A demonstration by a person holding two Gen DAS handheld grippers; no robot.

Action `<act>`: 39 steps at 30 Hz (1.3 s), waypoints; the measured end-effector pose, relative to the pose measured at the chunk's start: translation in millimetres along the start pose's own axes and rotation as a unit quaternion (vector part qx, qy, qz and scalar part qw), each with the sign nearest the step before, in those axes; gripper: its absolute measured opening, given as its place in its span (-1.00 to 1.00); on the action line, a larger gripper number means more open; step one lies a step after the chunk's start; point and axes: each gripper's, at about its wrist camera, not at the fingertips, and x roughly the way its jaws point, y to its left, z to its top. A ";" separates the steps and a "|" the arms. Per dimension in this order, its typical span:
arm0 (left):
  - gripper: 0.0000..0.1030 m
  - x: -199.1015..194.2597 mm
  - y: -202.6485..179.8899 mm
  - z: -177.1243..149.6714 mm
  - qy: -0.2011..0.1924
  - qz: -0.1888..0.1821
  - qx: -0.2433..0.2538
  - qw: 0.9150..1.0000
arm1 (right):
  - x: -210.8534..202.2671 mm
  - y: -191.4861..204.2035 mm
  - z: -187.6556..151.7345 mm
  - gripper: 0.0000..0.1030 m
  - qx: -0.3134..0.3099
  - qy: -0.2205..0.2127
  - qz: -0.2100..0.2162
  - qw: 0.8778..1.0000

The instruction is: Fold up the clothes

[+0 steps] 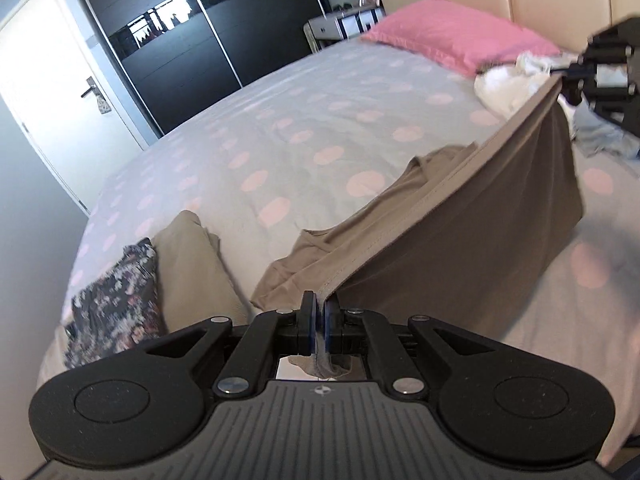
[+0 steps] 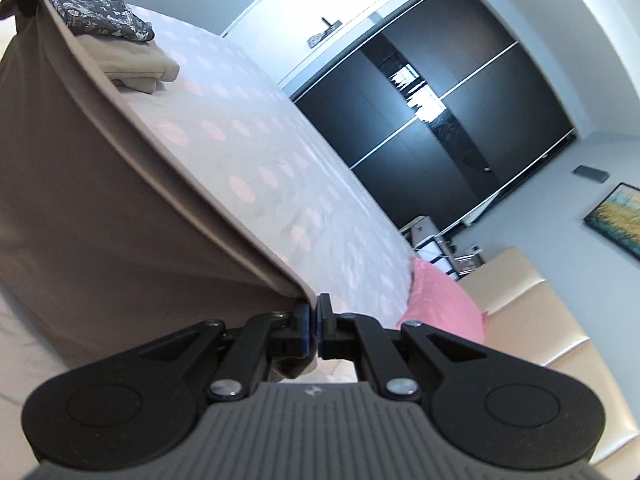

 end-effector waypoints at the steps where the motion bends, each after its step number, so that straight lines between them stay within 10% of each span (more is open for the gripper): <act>1: -0.96 7.3 1.8 2.8 0.006 0.003 0.002 1.000 | 5.8 0.5 1.2 -0.93 -0.006 0.002 0.003 1.000; 30: -0.94 219.8 48.0 46.6 0.082 0.003 -0.006 0.997 | 255.3 32.7 29.0 -0.92 0.014 0.116 0.097 0.988; 34: -0.67 240.5 52.7 44.3 0.107 0.012 -0.028 0.994 | 265.8 26.0 24.3 -0.35 0.061 0.127 0.098 0.985; 39: -0.51 237.6 69.3 41.7 0.102 0.051 -0.069 0.991 | 269.2 11.5 17.7 -0.33 0.118 0.143 0.085 0.979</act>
